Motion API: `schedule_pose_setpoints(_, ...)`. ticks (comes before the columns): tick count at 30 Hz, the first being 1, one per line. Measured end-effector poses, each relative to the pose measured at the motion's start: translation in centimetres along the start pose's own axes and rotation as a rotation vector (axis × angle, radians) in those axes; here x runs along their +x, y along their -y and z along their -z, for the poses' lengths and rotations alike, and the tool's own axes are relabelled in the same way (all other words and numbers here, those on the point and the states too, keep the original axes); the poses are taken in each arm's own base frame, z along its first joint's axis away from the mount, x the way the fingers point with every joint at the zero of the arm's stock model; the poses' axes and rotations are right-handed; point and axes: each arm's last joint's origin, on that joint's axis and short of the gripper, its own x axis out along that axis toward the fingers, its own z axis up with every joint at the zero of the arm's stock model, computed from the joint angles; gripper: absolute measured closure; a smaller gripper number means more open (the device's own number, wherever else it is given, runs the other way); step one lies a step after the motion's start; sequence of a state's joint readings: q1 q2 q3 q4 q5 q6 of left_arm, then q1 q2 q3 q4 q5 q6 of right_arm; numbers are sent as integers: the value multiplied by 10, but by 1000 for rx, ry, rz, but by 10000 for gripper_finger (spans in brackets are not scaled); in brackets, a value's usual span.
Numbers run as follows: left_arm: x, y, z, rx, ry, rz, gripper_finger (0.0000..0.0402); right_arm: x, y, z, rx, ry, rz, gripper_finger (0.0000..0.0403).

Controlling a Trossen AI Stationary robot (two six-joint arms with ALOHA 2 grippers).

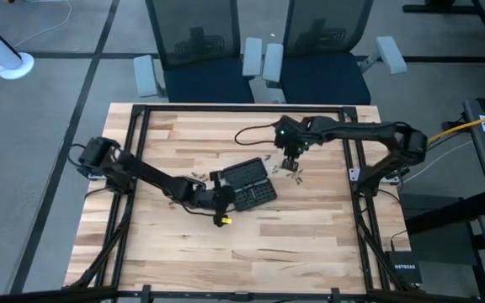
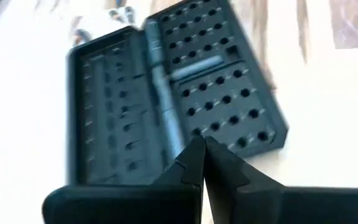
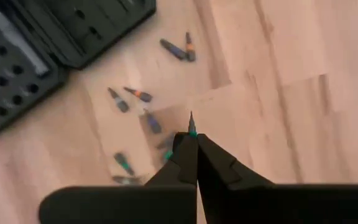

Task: Prefit tool cases
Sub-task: Remove the green socket bit from the black prefit tool case, then remove the gray t handle ratchet wrench from the black prefit tool case

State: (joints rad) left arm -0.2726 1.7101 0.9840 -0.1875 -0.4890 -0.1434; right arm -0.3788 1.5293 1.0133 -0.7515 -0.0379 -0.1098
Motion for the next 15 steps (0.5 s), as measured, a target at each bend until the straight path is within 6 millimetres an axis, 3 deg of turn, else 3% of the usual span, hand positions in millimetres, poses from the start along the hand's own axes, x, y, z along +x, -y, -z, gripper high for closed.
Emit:
schedule_pose_setpoints(8,-49,-32,3,-3,-88,-120,401,23,-6,13,94,45,-55,372)
schedule_pose_setpoints(15,-45,-32,17,-86,-44,-118,401,26,-28,9,4,96,20,251)
